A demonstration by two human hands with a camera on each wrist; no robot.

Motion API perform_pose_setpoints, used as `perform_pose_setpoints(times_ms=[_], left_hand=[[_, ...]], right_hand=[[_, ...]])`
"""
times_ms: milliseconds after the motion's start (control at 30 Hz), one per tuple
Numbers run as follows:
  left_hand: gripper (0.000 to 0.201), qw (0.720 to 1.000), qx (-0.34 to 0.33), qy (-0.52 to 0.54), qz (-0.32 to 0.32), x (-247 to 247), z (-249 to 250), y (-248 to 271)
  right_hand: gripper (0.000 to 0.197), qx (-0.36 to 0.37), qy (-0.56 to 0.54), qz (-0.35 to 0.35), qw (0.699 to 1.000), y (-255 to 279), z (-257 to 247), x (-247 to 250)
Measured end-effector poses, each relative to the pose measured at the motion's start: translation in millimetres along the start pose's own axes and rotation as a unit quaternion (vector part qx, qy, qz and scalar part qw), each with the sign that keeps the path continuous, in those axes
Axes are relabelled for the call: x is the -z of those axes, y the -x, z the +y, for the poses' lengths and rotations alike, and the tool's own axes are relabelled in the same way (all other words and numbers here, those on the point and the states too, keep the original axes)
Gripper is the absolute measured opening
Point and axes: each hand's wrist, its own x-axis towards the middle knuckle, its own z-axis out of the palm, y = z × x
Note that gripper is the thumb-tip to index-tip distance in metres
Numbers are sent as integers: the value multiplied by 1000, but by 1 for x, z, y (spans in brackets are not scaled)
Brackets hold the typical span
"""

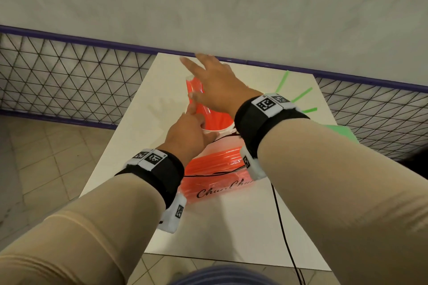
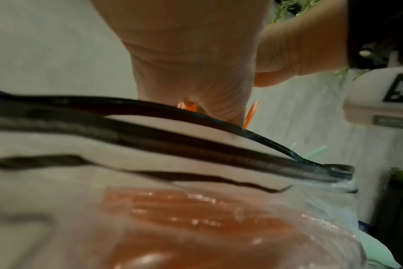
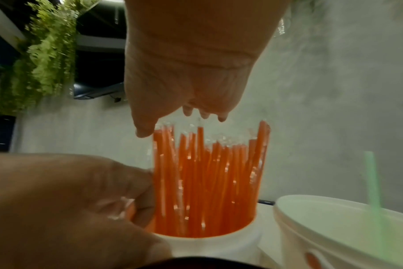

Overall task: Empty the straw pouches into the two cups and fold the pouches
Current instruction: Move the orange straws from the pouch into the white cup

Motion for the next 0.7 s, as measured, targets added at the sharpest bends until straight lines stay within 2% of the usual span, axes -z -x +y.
perform_pose_setpoints(times_ms=[100, 200, 267, 433, 533, 600, 667, 700], left_hand=[[42, 1000, -1, -14, -9, 2, 5, 3], [39, 999, 12, 4, -34, 2, 1, 1], [36, 999, 12, 16, -38, -1, -5, 0], [38, 999, -2, 33, -17, -1, -7, 1], [39, 997, -30, 76, -9, 0, -9, 2], [48, 994, -11, 109, 19, 2, -8, 8], [51, 988, 35, 134, 75, 8, -9, 16], [52, 984, 52, 146, 89, 12, -12, 20]], right_hand=[[59, 20, 57, 6, 998, -3, -5, -7], [46, -31, 66, 23, 997, 0, 5, -10], [46, -61, 46, 25, 997, 8, 13, -17], [51, -57, 63, -40, 996, 29, 18, -29], [58, -66, 49, -35, 996, 30, 15, -23], [58, -60, 33, 17, 998, 36, 8, -12], [42, -34, -1, 138, 990, 50, -5, 2], [30, -12, -22, 173, 985, 60, -13, 6]])
